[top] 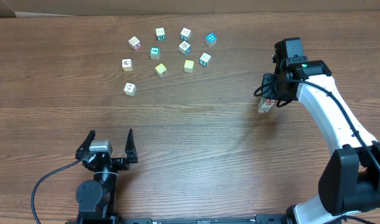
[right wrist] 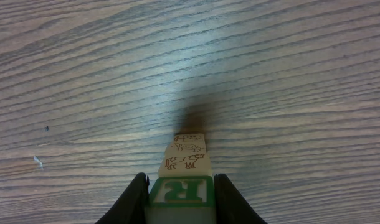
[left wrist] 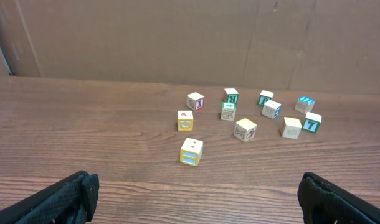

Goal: Form a tower
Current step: 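Hold the 5 block on top of the stack with the right gripper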

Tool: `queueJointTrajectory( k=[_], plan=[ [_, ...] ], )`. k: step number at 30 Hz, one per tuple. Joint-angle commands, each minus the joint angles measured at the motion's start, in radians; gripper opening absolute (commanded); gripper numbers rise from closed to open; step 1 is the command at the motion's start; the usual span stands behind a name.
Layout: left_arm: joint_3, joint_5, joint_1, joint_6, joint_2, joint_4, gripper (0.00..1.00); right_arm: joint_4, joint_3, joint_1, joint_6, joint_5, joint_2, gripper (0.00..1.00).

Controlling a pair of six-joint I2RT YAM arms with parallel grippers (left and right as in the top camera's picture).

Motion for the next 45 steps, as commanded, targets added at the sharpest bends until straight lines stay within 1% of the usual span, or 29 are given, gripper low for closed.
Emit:
queueJointTrajectory(
  k=[1,5,6,12,20,23,27,30,33,34,45],
  plan=[
    [-0.004,0.001,-0.003,0.011,-0.009,0.003,1.00,0.006,-0.007,0.002,-0.011,0.006,0.002,0.21],
    [-0.004,0.002,-0.003,0.011,-0.009,0.003,1.00,0.006,-0.007,0.002,-0.025,0.006,0.002,0.21],
    [-0.004,0.001,-0.003,0.011,-0.009,0.003,1.00,0.006,-0.007,0.002,-0.025,0.006,0.002,0.24],
    [-0.004,0.001,-0.003,0.011,-0.009,0.003,1.00,0.006,-0.007,0.002,-0.025,0.006,0.002,0.26],
    [-0.004,0.002,-0.003,0.011,-0.009,0.003,1.00,0.004,-0.007,0.002,-0.024,0.006,0.002,0.32],
    [-0.004,0.002,-0.003,0.011,-0.009,0.003,1.00,0.002,-0.007,0.002,-0.024,0.006,0.002,0.38],
    [-0.004,0.002,-0.003,0.011,-0.009,0.003,1.00,0.002,-0.007,0.002,-0.024,0.006,0.002,0.41],
    [-0.004,0.001,-0.003,0.011,-0.009,0.003,1.00,0.002,-0.007,0.002,-0.024,0.006,0.002,0.40],
    [-0.004,0.002,-0.003,0.011,-0.009,0.003,1.00,0.002,-0.007,0.002,-0.024,0.006,0.002,0.34],
    [-0.004,0.002,-0.003,0.011,-0.009,0.003,1.00,0.002,-0.007,0.002,-0.024,0.006,0.002,0.33],
    [-0.004,0.002,-0.003,0.011,-0.009,0.003,1.00,0.003,-0.007,0.002,-0.036,0.006,0.002,0.31]
  ],
)
